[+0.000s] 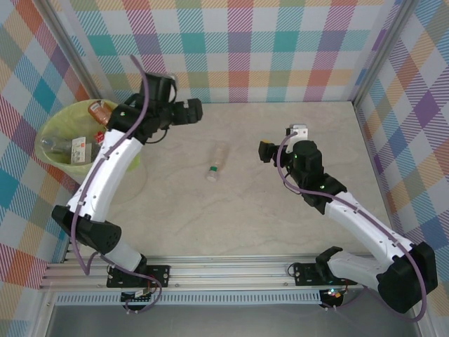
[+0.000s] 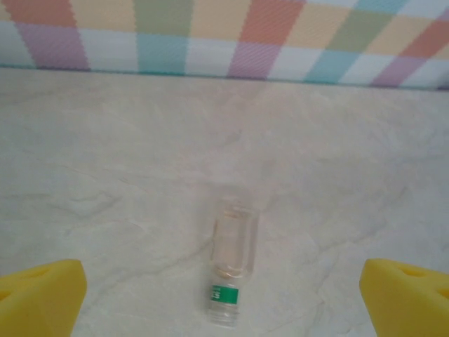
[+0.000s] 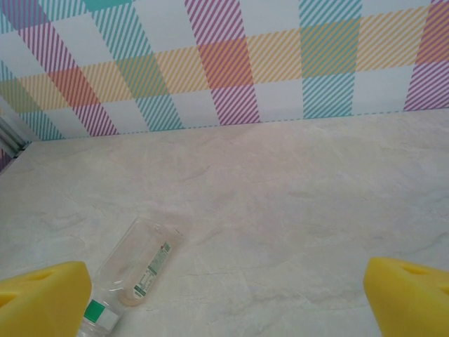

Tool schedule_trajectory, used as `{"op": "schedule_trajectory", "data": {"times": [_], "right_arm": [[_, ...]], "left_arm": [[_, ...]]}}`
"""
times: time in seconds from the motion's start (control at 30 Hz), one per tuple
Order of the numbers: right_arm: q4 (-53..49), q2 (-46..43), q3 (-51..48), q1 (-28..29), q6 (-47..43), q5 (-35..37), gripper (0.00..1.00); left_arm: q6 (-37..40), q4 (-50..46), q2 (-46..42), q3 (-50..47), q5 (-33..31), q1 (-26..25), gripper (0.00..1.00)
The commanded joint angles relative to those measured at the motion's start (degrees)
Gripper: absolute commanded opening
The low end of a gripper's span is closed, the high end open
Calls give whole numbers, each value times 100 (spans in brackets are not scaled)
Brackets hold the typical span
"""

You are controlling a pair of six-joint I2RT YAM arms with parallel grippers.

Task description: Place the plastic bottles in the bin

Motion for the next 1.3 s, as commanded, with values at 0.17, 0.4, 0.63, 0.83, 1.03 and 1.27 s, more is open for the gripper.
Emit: {"op": "schedule_trajectory", "data": {"times": [0.17, 0.4, 0.63, 0.83, 1.03, 1.27], "right_arm": [[-147, -72, -2, 3, 165, 78, 100], [-226, -48, 100, 0, 194, -87, 100], [-337, -45, 173, 1, 247, -197, 100], [-386, -96, 175, 0, 303, -209, 100], [-442, -128, 191, 2, 324, -208, 100], [-399, -80, 191, 0, 190, -156, 100]], "left_arm": [[157, 1284, 1041, -1184, 781, -282, 100], [284, 1816, 2027, -1399, 932, -414, 100], [490, 1731, 2929, -1014, 556, -578, 100], [550, 1755, 3483, -705, 263, -590, 82], [591, 1633, 3415, -549, 239, -590, 55], [506, 1514, 1466, -1110, -127, -581, 51]]}}
